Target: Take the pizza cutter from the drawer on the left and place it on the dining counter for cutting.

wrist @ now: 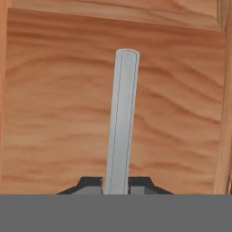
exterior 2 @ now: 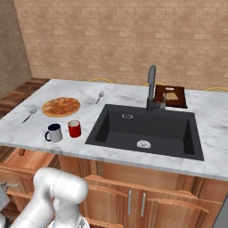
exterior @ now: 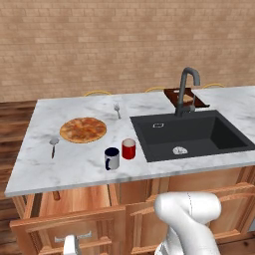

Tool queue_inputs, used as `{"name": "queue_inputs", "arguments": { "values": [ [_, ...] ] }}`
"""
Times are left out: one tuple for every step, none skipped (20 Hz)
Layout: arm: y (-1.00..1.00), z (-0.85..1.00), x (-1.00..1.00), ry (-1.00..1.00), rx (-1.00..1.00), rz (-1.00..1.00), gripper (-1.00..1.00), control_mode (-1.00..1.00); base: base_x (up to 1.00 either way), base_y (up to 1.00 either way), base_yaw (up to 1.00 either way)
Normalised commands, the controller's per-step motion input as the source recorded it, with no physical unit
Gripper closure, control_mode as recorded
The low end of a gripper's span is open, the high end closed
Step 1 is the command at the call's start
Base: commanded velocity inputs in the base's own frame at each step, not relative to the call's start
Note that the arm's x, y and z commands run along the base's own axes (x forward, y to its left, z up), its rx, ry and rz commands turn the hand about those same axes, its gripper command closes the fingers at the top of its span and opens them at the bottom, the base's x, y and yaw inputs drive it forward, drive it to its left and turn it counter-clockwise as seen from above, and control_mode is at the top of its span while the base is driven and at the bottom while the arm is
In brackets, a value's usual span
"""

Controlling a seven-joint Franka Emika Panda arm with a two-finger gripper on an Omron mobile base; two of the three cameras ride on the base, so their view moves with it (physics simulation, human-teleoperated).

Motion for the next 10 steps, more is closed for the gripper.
{"name": "queue_inputs", "arguments": {
  "values": [
    [0.0, -0.08, -0.71, -0.02, 0.0, 0.0, 1.0, -1.0, 0.0, 0.0, 0.0],
    [0.0, -0.08, -0.71, -0.02, 0.0, 0.0, 1.0, -1.0, 0.0, 0.0, 0.0],
    [0.0, -0.08, -0.72, -0.02, 0.0, 0.0, 1.0, -1.0, 0.0, 0.0, 0.0],
    [0.0, -0.07, -0.74, -0.02, 0.0, 0.0, 1.0, -1.0, 0.0, 0.0, 0.0],
    [0.0, -0.06, -0.73, -0.02, 0.0, 0.0, 1.0, -1.0, 0.0, 0.0, 0.0],
    [0.0, -0.05, -0.71, -0.01, 0.0, 0.0, 1.0, -1.0, 0.0, 0.0, 0.0],
    [0.0, -0.06, -0.74, -0.02, 0.0, 0.0, 1.0, -1.0, 0.0, 0.0, 0.0],
    [0.0, -0.06, -0.72, -0.01, 0.0, 0.0, 1.0, -1.0, 0.0, 0.0, 0.0],
    [0.0, -0.11, -0.7, -0.01, 0.0, 0.0, 1.0, -1.0, 0.0, 0.0, 0.0],
    [0.0, -0.12, -0.71, -0.01, 0.0, 0.0, 1.0, -1.0, 0.0, 0.0, 0.0]
  ]
}}
